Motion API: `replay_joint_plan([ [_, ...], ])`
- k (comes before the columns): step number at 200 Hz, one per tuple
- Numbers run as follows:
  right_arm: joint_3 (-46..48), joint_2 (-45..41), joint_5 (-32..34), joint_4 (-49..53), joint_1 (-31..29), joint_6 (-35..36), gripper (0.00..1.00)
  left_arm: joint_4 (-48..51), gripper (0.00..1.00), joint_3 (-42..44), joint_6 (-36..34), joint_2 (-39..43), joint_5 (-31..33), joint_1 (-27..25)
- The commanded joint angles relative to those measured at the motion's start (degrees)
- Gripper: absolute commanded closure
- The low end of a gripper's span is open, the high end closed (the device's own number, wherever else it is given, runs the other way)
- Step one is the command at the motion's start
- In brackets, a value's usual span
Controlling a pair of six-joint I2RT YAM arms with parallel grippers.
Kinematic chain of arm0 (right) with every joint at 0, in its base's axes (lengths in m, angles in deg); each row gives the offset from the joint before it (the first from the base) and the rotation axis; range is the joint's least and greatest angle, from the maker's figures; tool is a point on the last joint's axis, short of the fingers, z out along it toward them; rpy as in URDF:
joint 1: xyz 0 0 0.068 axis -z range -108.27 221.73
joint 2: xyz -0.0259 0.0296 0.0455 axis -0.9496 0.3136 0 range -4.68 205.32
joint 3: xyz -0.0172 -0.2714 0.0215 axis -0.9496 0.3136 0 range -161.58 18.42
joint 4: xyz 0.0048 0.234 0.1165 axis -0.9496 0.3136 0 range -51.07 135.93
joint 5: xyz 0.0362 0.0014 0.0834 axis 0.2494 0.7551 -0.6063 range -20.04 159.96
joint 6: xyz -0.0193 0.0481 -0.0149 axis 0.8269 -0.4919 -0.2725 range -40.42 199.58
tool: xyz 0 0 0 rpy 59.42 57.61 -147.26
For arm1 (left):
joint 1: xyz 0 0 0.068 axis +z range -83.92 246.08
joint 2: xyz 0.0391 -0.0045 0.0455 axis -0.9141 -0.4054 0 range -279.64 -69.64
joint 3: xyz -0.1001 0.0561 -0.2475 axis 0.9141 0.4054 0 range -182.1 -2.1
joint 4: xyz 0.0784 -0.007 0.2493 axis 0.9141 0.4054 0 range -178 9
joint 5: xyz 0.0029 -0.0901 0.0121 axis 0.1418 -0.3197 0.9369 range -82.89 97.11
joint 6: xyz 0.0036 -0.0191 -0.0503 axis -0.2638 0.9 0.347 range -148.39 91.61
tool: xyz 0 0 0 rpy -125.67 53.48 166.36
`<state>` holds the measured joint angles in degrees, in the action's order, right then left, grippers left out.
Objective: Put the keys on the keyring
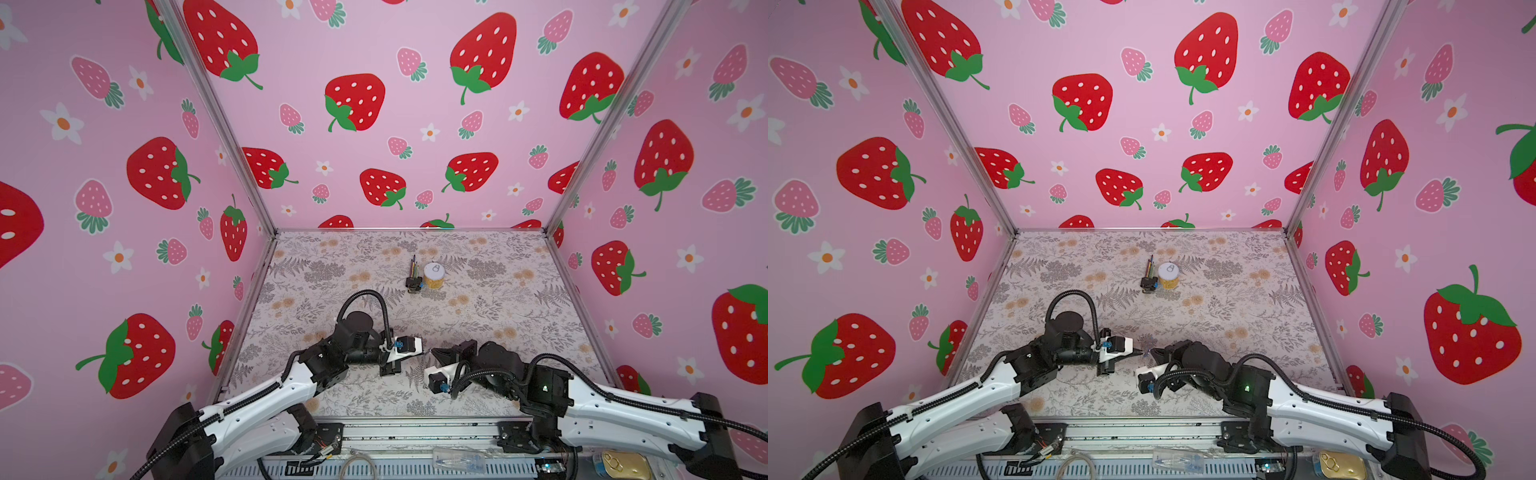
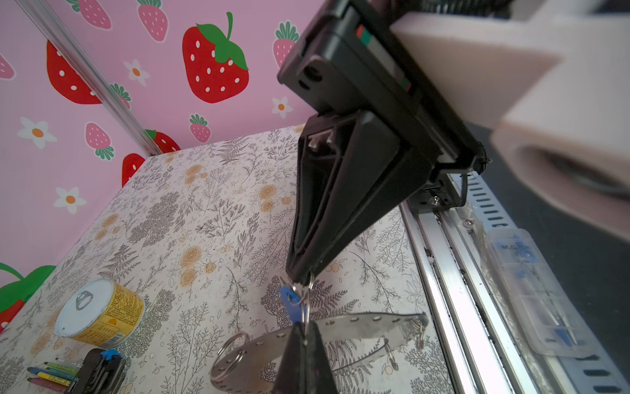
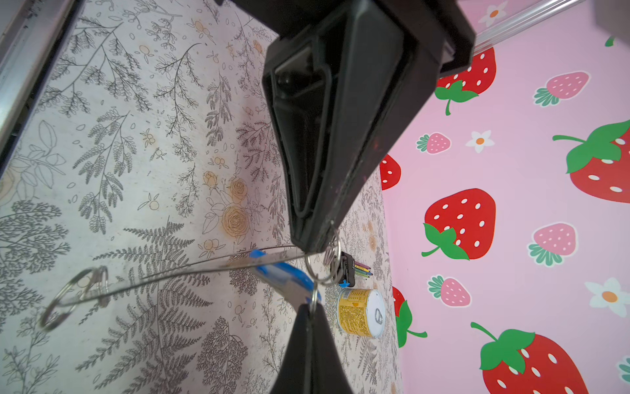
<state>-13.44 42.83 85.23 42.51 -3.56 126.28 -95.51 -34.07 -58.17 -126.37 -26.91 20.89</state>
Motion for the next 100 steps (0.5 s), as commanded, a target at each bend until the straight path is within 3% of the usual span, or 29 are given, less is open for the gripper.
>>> replay_joint_plan([
  [1,0.66,0.69,2.67,2.06,-0.21,-1.46,0.88,-6.11,1.0,-2.4,1.7,0.52,-3.42,0.95],
  [24,-0.94,-0.64,3.7,2.08,0.05,-8.18,0.74,-6.88,1.0,-2.12,2.2,0.36,-3.6,1.04],
  [47,-1.06,-4.59,-1.59,1.41,1.0,-14.21,0.64,-8.21,1.0,-1.87,3.39,0.28,-3.99,1.31],
  [71,-3.92,-5.82,-7.43,0.27,2.6,-20.77,0.64,-9.22,1.0,-1.87,4.52,0.18,-4.99,1.55],
  [100,-5.12,-5.16,-10.61,-1.11,2.86,-23.08,0.67,-10.33,1.0,-1.52,5.15,0.3,-5.51,1.67],
])
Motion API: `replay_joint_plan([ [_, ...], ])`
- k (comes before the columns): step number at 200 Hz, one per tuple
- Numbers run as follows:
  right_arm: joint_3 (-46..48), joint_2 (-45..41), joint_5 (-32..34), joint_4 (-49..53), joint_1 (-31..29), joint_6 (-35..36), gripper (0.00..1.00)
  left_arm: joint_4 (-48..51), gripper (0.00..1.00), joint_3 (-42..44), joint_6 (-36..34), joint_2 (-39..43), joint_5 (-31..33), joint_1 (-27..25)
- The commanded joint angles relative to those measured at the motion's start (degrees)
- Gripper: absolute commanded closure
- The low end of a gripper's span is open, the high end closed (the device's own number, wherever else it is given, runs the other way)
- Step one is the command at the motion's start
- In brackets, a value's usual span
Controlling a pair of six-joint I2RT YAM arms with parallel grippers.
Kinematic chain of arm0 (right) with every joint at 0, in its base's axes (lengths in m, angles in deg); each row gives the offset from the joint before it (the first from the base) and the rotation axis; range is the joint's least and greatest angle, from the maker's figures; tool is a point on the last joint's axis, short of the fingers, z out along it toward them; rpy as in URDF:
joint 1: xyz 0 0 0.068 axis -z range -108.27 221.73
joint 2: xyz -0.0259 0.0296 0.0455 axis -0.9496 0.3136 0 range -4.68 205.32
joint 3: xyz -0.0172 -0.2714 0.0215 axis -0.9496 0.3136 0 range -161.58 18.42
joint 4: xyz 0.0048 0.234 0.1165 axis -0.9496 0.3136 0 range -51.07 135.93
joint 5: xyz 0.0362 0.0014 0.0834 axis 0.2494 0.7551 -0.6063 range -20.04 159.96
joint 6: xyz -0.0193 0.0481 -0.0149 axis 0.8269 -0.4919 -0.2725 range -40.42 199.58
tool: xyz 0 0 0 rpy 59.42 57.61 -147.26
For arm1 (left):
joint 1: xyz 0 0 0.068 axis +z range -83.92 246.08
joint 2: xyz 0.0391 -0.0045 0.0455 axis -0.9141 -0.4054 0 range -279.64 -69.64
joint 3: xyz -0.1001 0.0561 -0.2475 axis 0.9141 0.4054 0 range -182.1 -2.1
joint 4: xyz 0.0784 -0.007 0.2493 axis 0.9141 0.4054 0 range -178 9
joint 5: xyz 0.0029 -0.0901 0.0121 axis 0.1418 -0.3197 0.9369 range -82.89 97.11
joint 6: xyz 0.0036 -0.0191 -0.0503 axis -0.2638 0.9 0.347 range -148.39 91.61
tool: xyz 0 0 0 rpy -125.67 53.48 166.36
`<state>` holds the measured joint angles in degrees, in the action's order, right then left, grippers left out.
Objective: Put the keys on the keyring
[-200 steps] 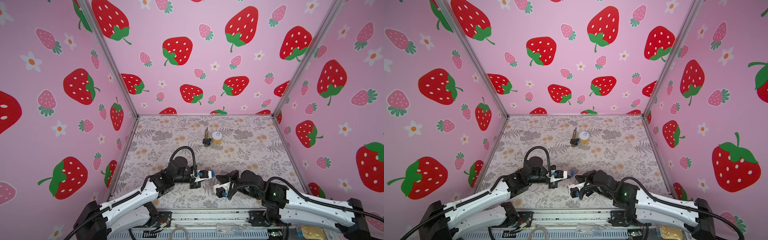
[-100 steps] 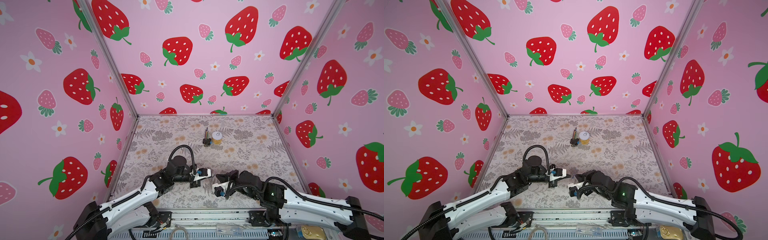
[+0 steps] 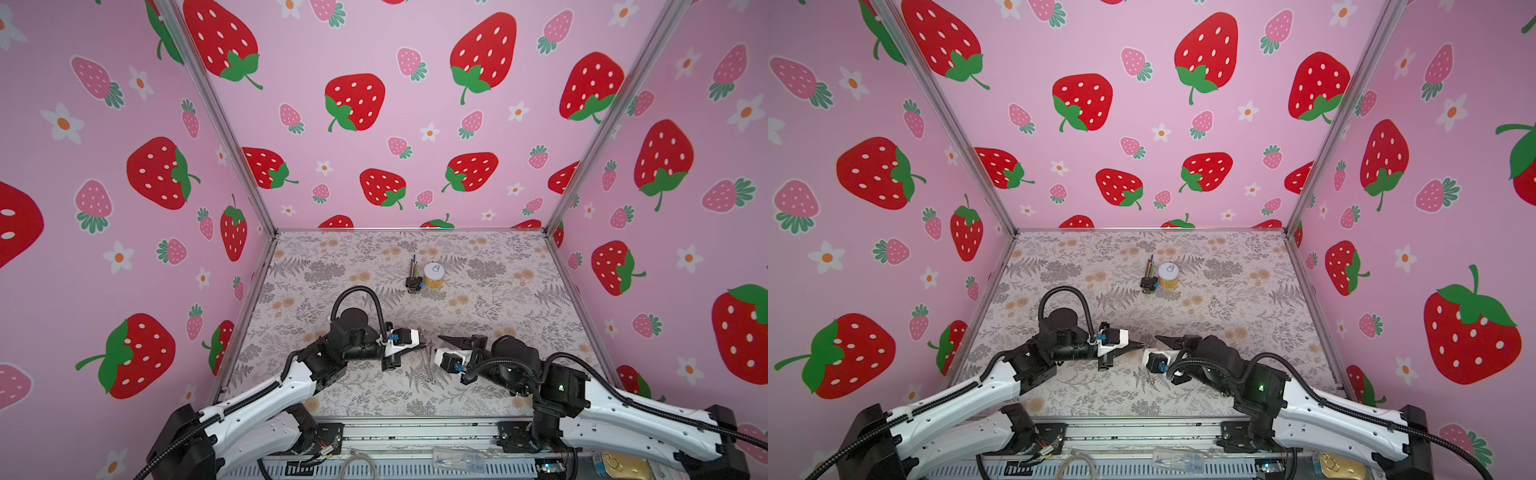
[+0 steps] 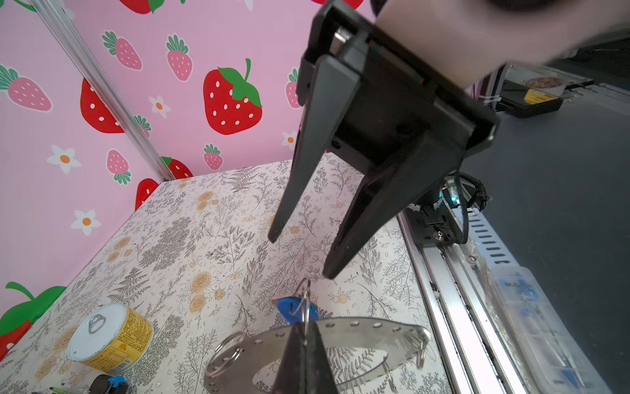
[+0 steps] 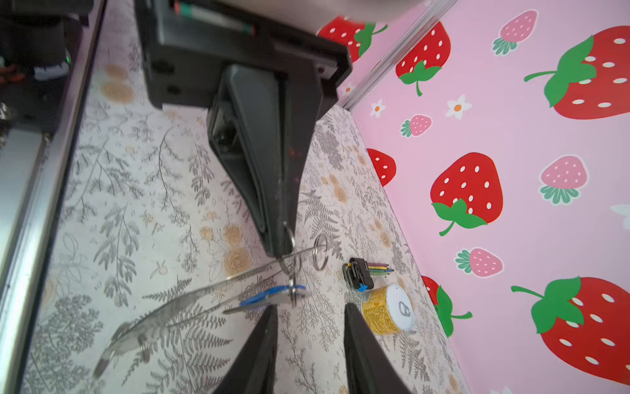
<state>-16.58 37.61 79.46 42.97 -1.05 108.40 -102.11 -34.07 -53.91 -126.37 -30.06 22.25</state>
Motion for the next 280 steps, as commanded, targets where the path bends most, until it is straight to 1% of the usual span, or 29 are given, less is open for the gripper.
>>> replay_joint_plan([
  [1,-2.07,0.07,-4.84,-1.57,0.35,-5.32,0.67,-3.69,1.0,-1.48,0.9,0.35,-2.42,0.28],
  [19,-2.4,0.93,-5.06,-2.33,0.69,-6.31,0.7,-3.92,1.0,-1.35,0.91,0.61,-2.65,0.33],
  [46,-2.44,1.98,-7.07,-2.89,1.47,-7.45,0.72,-4.22,1.0,-1.18,0.92,0.81,-3.08,0.29],
  [82,-1.65,1.9,-7.04,-3.19,2.92,-9.28,0.73,-5.13,1.0,-0.64,0.86,1.45,-3.48,0.32],
  [125,-1.77,2.96,-8.66,-3.33,4.46,-9.99,0.77,-5.9,1.0,-0.21,0.4,1.73,-4.65,0.3],
  [136,-1.78,3.19,-9.21,-3.53,4.65,-9.96,0.8,-6.15,1.0,-0.03,0.39,1.71,-4.83,0.33],
  [165,-1.78,3.48,-10.75,-4.28,5.01,-9.79,0.84,-6.19,1.0,-0.11,0.29,1.55,-5.36,0.33],
  [200,-2.49,4.55,-11.79,-3.72,5.04,-9.31,0.98,-6.38,1.0,-0.03,0.27,1.54,-5.61,0.3],
  [208,-2.85,4.92,-11.69,-2.88,5.1,-9.25,1.0,-6.24,1.0,-0.09,0.27,1.54,-5.61,0.33],
  [219,-3.94,5.56,-11.3,-0.81,5.16,-8.84,1.0,-4.25,1.0,-0.81,0.22,1.37,-5.48,0.39],
  [223,-4.42,5.81,-10.99,0.1,5.25,-8.87,1.0,-2.82,0.96,-1.48,-0.32,1.24,-5.34,0.31],
  [226,-4.9,6.02,-10.75,0.9,5.27,-8.78,1.0,-1.38,0.88,-1.98,-0.86,1.15,-5.29,0.28],
  [235,-6.72,6.79,-10.56,3.72,5.59,-8.47,1.0,2.23,0.75,-3.33,-2.37,0.99,-4.26,0.27],
  [241,-8.3,7.57,-10.55,6.23,5.84,-8.26,1.0,3.67,0.59,-3.9,-3.22,1.13,-2.38,0.3],
  [245,-9.31,8.12,-10.4,7.84,5.99,-8.25,1.0,4.39,0.55,-4.1,-3.58,1.16,-0.88,0.24],
  [254,-11.54,9.28,-10.28,11.5,6.39,-8.23,1.0,6.24,0.52,-4.39,-5.18,1.81,2.01,0.2],
  [260,-13.02,9.48,-10.33,13.88,6.58,-8.23,1.0,7.5,0.52,-4.58,-6.63,2.37,3.45,0.17],
  [262,-13.41,10.82,-10.36,14.44,6.66,-8.25,1.0,7.71,0.52,-4.59,-6.91,2.51,4.08,0.11],
  [280,-16.49,13.4,-10.78,19.71,6.85,-8.98,1.0,7.65,0.54,-3.99,-7.83,3.62,8.56,-0.2],
])
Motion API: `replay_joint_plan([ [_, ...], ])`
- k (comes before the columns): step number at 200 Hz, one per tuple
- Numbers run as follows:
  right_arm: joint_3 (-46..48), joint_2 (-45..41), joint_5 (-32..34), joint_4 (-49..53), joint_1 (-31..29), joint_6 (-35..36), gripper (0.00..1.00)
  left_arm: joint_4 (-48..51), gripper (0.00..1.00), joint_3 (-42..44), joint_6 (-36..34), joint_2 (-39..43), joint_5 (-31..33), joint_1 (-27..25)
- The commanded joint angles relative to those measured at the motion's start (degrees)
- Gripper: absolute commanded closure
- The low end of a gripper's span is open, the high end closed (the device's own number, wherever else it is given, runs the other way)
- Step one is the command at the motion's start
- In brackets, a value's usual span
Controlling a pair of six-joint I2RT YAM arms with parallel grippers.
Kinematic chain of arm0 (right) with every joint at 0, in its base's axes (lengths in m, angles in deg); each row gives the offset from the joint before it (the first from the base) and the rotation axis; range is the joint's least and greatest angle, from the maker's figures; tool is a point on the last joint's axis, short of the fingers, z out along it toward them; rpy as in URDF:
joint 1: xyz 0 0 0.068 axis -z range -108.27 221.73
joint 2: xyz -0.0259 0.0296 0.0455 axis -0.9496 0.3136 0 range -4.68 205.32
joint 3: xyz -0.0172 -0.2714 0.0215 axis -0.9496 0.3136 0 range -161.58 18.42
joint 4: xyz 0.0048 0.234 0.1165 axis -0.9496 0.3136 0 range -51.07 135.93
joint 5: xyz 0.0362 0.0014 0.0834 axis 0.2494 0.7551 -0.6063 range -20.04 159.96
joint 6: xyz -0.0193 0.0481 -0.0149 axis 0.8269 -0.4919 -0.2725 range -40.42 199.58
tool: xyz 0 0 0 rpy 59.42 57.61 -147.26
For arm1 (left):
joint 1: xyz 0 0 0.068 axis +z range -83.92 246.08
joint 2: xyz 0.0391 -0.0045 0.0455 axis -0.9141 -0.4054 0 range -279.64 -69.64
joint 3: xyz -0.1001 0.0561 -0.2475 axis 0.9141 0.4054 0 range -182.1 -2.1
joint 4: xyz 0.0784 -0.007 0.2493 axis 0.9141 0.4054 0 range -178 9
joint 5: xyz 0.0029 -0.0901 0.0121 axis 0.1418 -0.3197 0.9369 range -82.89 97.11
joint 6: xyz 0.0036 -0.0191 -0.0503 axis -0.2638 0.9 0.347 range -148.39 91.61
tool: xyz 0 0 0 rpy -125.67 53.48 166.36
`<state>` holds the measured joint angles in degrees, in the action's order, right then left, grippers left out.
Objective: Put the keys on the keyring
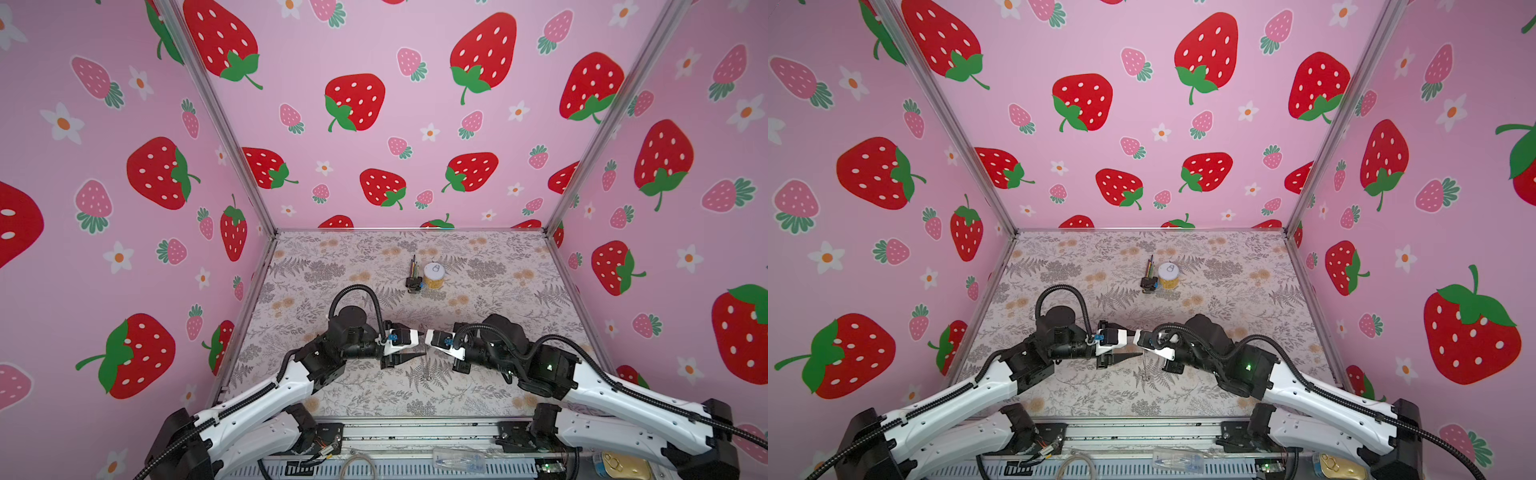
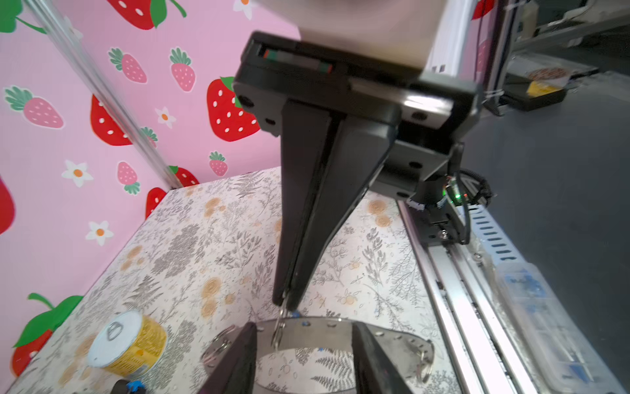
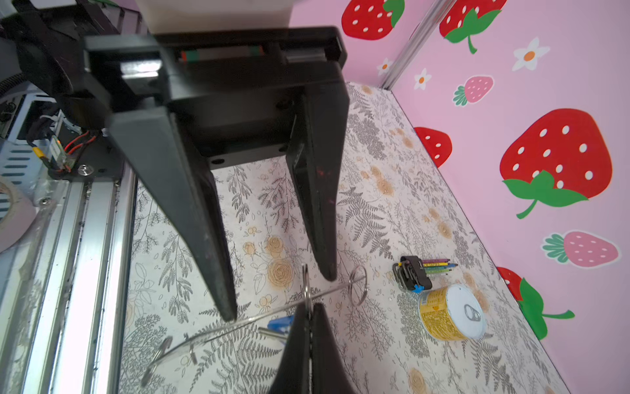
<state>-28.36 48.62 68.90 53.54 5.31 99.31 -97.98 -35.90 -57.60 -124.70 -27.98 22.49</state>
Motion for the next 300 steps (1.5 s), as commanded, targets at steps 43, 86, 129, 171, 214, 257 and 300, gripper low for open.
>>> replay_joint_plan([
  [43,-7.4,5.3,-1.73,12.45,0.67,-0.06,1.0,4.08,0.65,-1.97,-5.51,2.09,8.02,-1.89],
  [86,-7.23,6.15,-3.92,11.21,0.74,0.14,1.0,4.35,0.67,-2.56,-4.89,0.41,8.29,-1.93],
  [129,-6.87,6.55,-4.83,9.62,0.76,0.32,1.0,4.14,0.73,-2.69,-4.27,-0.59,6.97,-1.94],
  [171,-6.75,5.96,-5.68,7.7,0.93,-0.41,1.0,3.88,0.7,-2.72,-4.08,-0.86,5.18,-2.06],
  [214,-4.87,3.74,-9.34,6.35,3.51,-3.08,1.0,2.14,0.7,-1.3,-5.21,0.47,6.83,-2.97],
  [257,-4.29,3.55,-12.14,6.48,4.01,-4.91,1.0,2.52,0.71,-0.67,-7.57,1.54,10.47,-5.33],
  [300,-4.44,4.52,-12.83,6.69,4.01,-4.93,1.0,2.79,0.75,-0.85,-7.97,1.44,11.54,-5.75],
])
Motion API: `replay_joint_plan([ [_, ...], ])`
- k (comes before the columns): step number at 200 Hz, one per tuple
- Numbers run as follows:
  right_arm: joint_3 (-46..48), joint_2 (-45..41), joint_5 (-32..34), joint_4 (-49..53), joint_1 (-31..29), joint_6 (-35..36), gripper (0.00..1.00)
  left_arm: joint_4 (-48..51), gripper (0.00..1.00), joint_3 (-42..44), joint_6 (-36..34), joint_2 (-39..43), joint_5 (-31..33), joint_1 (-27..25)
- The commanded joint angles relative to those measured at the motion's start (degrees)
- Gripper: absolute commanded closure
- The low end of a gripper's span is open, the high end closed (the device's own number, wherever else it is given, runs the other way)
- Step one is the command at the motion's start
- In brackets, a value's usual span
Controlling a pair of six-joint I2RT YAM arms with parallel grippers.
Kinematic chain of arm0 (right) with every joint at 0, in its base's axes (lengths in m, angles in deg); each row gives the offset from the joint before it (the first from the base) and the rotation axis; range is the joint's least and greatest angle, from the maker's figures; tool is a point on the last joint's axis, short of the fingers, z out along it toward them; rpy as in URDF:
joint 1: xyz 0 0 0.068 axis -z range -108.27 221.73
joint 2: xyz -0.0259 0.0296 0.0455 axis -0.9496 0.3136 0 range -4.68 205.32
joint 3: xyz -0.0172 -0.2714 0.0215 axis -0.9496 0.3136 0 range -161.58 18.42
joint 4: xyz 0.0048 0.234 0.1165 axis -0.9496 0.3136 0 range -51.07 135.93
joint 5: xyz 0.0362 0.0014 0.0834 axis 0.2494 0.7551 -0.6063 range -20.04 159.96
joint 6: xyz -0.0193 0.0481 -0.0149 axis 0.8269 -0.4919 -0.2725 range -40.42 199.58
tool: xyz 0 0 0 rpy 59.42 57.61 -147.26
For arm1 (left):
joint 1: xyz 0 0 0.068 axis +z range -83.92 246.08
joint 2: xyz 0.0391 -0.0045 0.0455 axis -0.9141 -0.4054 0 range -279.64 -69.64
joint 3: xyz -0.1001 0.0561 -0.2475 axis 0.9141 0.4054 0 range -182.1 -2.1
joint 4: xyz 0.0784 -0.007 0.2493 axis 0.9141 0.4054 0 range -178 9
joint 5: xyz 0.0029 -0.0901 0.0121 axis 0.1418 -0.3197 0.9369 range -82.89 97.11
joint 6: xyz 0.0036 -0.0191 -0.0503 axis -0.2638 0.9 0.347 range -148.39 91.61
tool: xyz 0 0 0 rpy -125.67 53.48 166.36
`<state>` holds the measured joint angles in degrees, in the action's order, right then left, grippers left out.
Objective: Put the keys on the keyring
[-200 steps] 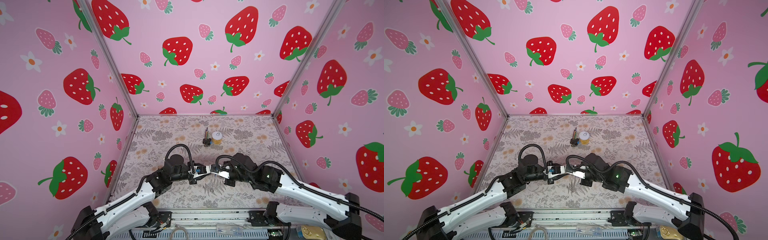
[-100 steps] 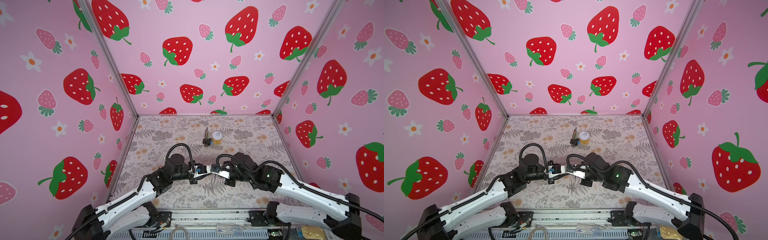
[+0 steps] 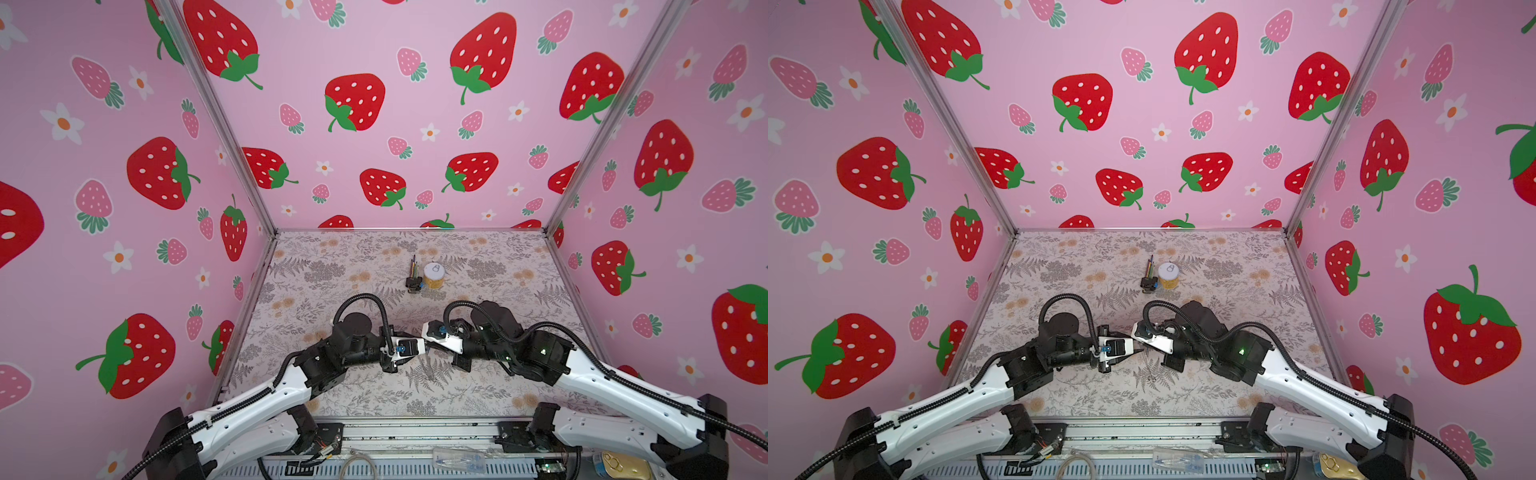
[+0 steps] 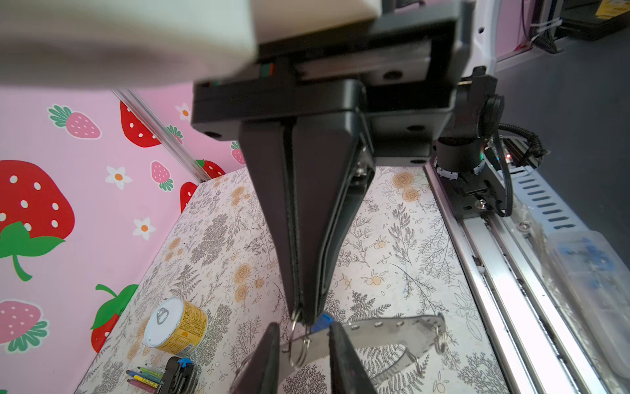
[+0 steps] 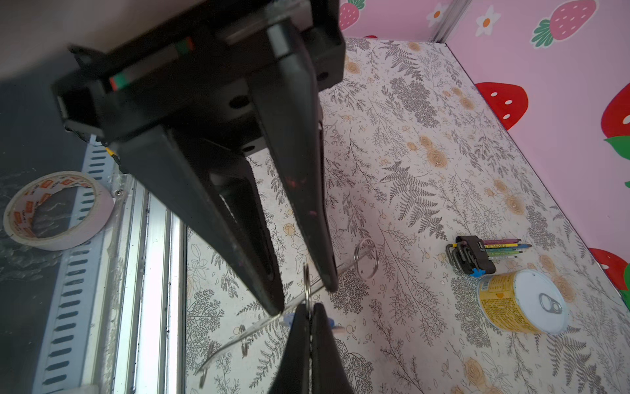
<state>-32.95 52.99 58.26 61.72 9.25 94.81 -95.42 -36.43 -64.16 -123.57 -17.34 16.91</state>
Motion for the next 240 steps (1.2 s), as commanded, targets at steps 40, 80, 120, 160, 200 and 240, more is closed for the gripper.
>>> replay_joint_plan([
  [40,0.0,0.12,-2.2,-1.76,0.1,0.32,1.0,1.16,0.84,-0.74,-1.67,-0.11,1.37,-0.4],
  [80,0.52,-0.54,-1.99,-3.14,0.03,0.55,1.0,2.46,1.0,-1.71,-1.37,-1.16,0.78,-0.4],
  [120,5.48,-5.01,6.28,-5.82,0.12,1.35,0.66,-1.11,1.0,-1.49,4.6,-0.92,-2.71,0.68],
  [160,14.44,-15.31,7.43,-16.04,0.83,-3.96,0.58,-10.59,1.0,0.68,12.17,-0.47,-10.09,4.29],
  [200,15.5,-12.33,4.81,-21.65,0.8,-8.69,0.57,-12.35,1.0,1.02,13.89,-0.66,-10.37,5.31],
  [240,16.05,-10.22,2.8,-25.45,0.79,-9.32,0.6,-12.53,1.0,1.02,13.95,-0.85,-9.83,5.39],
])
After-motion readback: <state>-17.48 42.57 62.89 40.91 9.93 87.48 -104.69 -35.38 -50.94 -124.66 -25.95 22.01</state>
